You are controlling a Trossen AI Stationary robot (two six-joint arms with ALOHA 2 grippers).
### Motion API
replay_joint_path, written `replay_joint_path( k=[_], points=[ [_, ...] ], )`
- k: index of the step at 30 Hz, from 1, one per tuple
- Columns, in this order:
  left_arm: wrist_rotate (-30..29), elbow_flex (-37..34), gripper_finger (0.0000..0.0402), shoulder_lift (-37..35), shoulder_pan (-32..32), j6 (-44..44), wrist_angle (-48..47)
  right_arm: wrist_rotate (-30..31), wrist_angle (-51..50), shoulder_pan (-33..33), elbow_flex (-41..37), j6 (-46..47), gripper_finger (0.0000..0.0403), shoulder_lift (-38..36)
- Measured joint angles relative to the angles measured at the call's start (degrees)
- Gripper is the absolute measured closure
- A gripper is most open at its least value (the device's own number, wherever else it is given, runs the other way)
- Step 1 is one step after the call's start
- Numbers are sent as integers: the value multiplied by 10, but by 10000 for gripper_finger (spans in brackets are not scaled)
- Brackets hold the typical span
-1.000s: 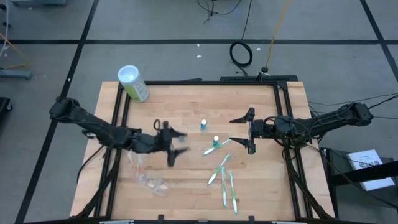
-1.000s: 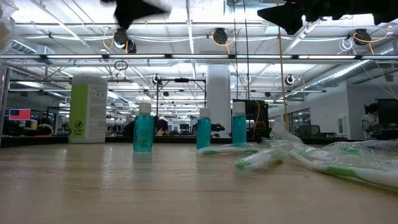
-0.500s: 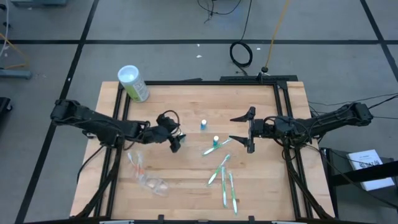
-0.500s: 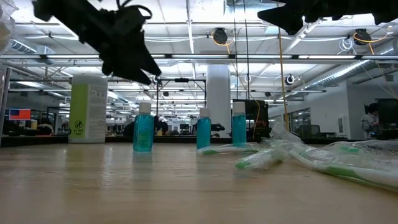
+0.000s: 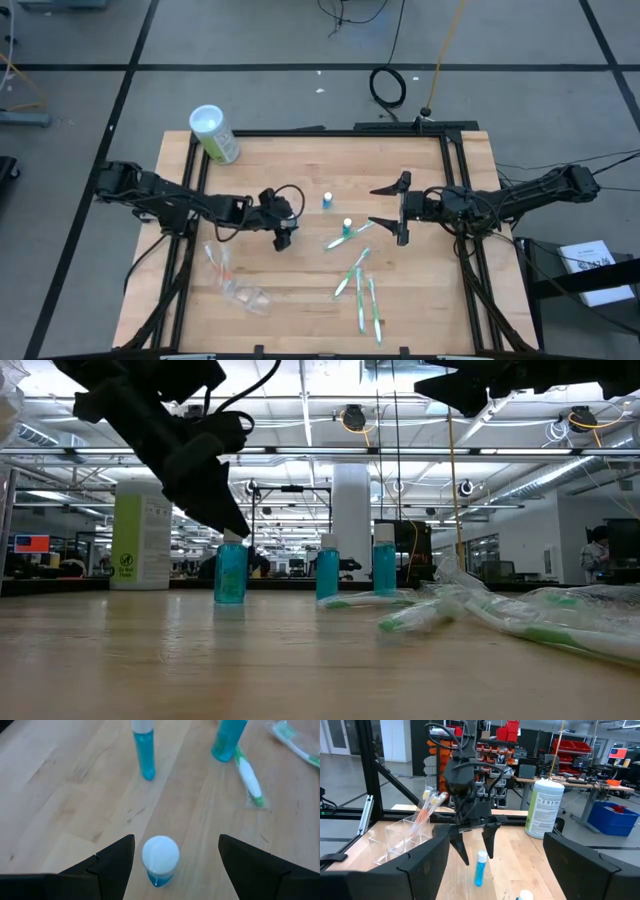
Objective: Pick & Place toothbrushing station
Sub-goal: Put the blue mouthwash into the transparent organizer
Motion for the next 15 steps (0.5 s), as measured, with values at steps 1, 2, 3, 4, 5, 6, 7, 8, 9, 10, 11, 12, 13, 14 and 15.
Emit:
replay_joint_path(
  k=[1,2,3,4,5,6,7,8,9,10,11,12,13,14,15],
  points=[
    [0,0,108,0,0,3,-3,0,0,0,0,0,85,0],
    [0,0,111,0,0,6,-7,0,0,0,0,0,85,0],
    [0,0,116,-1,0,9,-10,0,0,0,0,0,85,0],
    [0,0,123,-4,0,11,-15,0,-2,0,0,0,85,0],
    [1,0,133,-6,0,12,-18,0,-3,0,0,0,85,0],
    [5,0,145,-7,0,12,-16,0,-4,0,0,0,85,0],
    [11,0,158,-7,2,12,-15,0,-4,0,0,0,85,0],
    [18,0,172,-6,3,12,-17,0,-5,0,0,0,85,0],
    [24,0,187,-6,3,13,-17,0,-5,0,0,0,85,0],
    [29,1,202,-6,3,13,-17,0,-6,0,0,0,85,0],
    [29,2,216,-7,3,13,-15,0,-8,0,0,0,85,0],
    [29,2,229,-7,3,14,-13,0,-8,0,0,-1,85,0],
    [29,2,241,-7,3,14,-14,0,-8,0,0,-2,85,0],
    [29,2,252,-7,3,14,-16,0,-8,0,0,-2,85,0],
    [29,2,262,-7,3,14,-16,0,-8,0,0,-2,85,0]
  ],
)
